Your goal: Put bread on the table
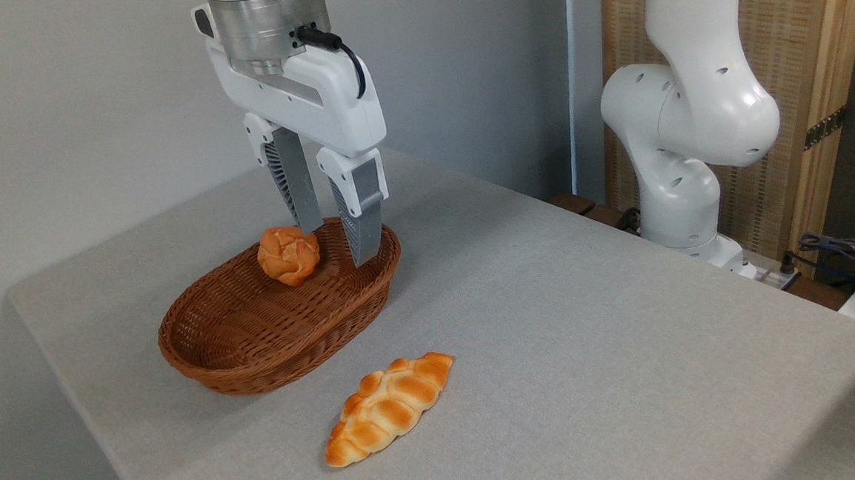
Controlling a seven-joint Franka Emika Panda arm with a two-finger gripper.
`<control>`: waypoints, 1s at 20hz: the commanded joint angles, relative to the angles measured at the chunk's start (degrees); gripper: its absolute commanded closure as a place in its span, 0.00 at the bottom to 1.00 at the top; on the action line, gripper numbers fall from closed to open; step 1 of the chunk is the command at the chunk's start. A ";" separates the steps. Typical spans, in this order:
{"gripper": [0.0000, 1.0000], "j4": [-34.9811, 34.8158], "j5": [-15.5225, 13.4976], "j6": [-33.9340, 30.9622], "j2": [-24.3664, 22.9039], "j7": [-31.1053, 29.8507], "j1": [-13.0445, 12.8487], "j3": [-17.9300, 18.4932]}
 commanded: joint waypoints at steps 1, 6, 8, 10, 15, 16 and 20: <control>0.00 -0.07 0.31 0.36 -0.22 -0.12 -0.21 0.73; 0.00 -0.07 0.22 0.27 -0.22 -0.75 -0.21 0.55; 0.00 -0.16 -0.83 0.45 -0.22 -1.97 -0.39 0.11; 0.00 -0.86 -3.11 0.45 -0.14 -2.33 -1.43 -0.33; 0.00 -9.10 -10.50 5.88 -0.57 -2.68 -4.68 -3.40; 0.00 -10.43 -10.59 7.20 -0.58 -3.38 -5.82 -4.36; 0.00 -16.58 -14.72 18.17 -0.05 -6.10 -6.36 -9.81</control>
